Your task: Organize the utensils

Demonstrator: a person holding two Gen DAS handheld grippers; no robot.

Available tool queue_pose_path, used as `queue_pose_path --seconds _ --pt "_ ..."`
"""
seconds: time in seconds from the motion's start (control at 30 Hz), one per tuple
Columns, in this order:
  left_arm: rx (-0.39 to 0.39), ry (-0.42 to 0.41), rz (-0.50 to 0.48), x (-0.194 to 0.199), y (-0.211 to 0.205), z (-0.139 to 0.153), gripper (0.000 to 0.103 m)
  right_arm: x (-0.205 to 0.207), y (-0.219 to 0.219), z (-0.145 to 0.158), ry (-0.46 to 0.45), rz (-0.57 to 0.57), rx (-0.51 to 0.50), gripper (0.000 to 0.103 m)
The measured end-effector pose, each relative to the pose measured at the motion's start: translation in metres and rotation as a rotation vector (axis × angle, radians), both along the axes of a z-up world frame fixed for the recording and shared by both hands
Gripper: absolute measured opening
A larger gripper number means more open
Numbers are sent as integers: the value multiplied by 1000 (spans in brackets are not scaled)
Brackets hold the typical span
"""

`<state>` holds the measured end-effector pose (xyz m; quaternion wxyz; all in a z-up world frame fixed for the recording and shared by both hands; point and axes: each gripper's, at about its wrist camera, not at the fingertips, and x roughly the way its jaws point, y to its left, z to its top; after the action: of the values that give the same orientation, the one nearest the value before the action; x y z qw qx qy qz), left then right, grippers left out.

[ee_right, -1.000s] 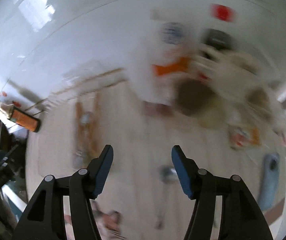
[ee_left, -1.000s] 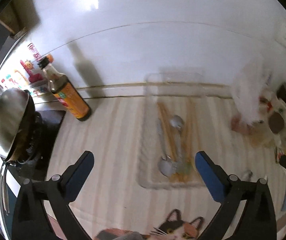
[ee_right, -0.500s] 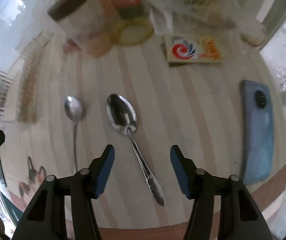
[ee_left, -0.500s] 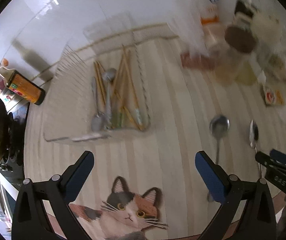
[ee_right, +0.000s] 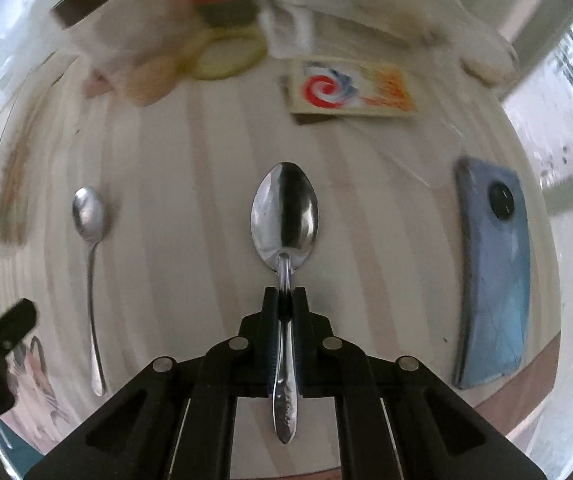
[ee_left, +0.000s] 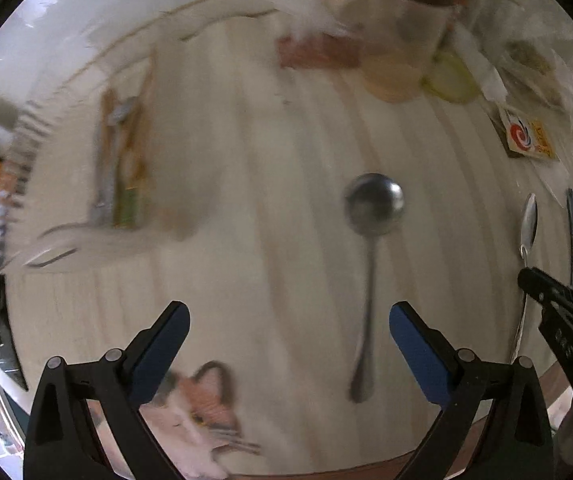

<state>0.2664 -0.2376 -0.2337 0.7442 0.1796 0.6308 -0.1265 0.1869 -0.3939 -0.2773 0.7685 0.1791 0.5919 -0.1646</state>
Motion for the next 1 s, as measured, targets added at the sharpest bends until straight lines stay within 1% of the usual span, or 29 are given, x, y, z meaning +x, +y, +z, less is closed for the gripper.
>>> queue_pose_path --seconds 0.03,0.1,0.13,0.2,0.27,0.3,0.33,0.37,0.4,0.43,0.47,0.53,0.57,0.6,0.7,0.8,0.83,0.93,1.0 --pt "-9 16 -4 3 -6 -6 101 -3 -4 0 0 -9 12 7" --pt "-18 37 -3 10 -17 -17 87 -8 -12 1 -1 -21 25 7" --pt "-23 46 -2 13 -21 -21 84 -10 -15 1 -3 -26 33 7" --pt "-22 50 -2 18 -29 -29 75 -18 -27 -2 -4 -38 39 7" --pt "-16 48 -4 22 -36 -34 70 -23 -34 -4 -9 -52 48 7" --pt "-28 35 1 24 -38 -34 68 -22 -35 -4 -9 -57 49 7" --pt "-31 30 1 26 -40 -33 67 -24 -37 -3 -11 -62 53 7" --pt "-35 26 1 27 -41 -33 62 -27 -41 -3 -14 -68 57 7" --pt "-49 25 2 28 -42 -32 54 -27 -42 -2 -15 -71 59 7" --pt "-66 27 2 28 -44 -32 49 -20 -37 -3 -15 -71 59 7" --pt "-81 31 0 29 -46 -32 37 -18 -37 -3 -17 -74 60 7" --pt "-82 27 -15 27 -54 -30 27 -18 -37 -2 -22 -80 61 7" --pt "-89 27 -25 26 -57 -30 14 -17 -35 -2 -23 -83 61 7" --pt "-83 22 -35 24 -61 -30 10 -15 -34 -2 -24 -86 60 7" --pt "-71 8 -54 21 -68 -31 4 -18 -37 -5 -28 -95 59 7" --pt "-67 4 -63 18 -69 -31 2 -20 -37 -4 -29 -96 56 7" --pt "-66 4 -65 16 -69 -31 1 -16 -31 -6 -28 -94 54 7" --pt "-64 1 -74 11 -72 -30 0 -17 -31 -6 -30 -97 57 7" --pt "-67 -4 -75 7 -65 -28 0 -20 -30 -7 -33 -101 63 7"
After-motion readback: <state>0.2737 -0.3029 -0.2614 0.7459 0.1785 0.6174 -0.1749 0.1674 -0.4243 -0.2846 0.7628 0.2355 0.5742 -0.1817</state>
